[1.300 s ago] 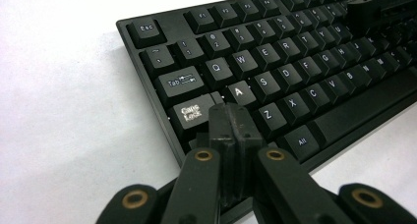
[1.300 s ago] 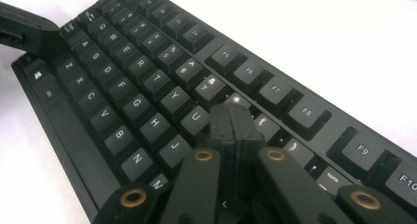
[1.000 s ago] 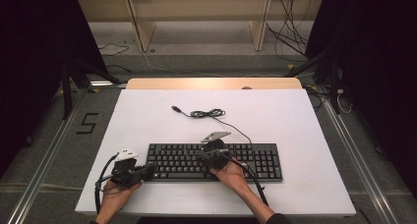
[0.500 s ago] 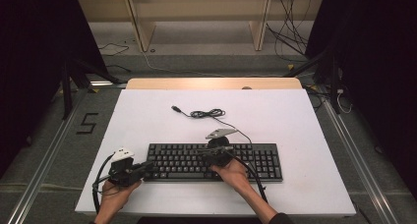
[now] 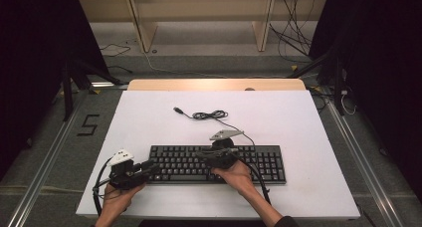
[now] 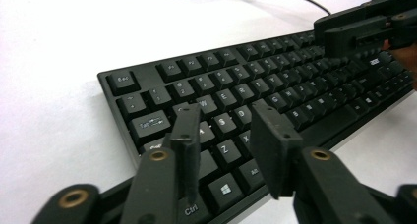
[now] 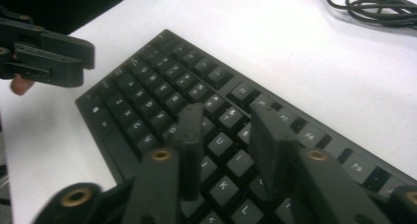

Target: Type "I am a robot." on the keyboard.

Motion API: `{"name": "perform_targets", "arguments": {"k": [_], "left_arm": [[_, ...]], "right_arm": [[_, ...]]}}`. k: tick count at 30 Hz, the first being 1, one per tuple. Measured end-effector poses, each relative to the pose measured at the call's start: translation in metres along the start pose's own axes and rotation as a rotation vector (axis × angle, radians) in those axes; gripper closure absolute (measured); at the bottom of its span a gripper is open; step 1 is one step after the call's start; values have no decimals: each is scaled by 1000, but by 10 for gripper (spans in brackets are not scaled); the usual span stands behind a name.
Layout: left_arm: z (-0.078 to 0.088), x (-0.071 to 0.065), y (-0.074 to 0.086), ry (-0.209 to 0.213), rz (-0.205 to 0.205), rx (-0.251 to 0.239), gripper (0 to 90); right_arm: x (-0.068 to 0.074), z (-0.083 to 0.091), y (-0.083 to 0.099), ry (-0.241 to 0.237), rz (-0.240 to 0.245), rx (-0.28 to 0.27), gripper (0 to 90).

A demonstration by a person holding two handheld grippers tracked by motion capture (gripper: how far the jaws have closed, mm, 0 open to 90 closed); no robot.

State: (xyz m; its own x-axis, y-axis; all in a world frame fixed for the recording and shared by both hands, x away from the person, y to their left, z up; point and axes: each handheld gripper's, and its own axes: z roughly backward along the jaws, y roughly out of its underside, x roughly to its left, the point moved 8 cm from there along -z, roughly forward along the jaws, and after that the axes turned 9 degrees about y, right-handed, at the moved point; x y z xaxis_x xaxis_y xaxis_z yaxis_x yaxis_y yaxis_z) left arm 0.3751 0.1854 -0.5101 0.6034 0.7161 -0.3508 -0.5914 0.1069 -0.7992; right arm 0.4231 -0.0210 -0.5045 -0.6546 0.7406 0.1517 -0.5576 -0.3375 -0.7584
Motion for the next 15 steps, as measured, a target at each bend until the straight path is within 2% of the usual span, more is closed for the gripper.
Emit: {"name": "perform_targets", "arguments": {"k": [1,3,4,5,6,7,11,15], "left_arm": [[0,-2,-2,13,-2,-14,611],[0,-2,-2,14,-2,-21,588],[0,-3,-3,11,-2,-24,518],[0,-3,-3,8,-2,-24,518],[0,-2,-3,6,-3,-24,459],[1,-3,-4,6,0,-27,438],[2,-4,-6,9,-3,-50,372],[3,-5,-8,12,-11,-64,347]], "right_arm": [[0,0,0,-3,-1,-1,630],[1,1,0,-6,0,-2,602],[2,1,0,-6,-1,1,567],[2,1,0,-6,-1,1,542],[3,2,1,-15,-3,4,494],[4,3,1,-16,2,3,474],[9,6,1,-32,21,0,433],[13,9,2,-45,32,-6,427]]}}
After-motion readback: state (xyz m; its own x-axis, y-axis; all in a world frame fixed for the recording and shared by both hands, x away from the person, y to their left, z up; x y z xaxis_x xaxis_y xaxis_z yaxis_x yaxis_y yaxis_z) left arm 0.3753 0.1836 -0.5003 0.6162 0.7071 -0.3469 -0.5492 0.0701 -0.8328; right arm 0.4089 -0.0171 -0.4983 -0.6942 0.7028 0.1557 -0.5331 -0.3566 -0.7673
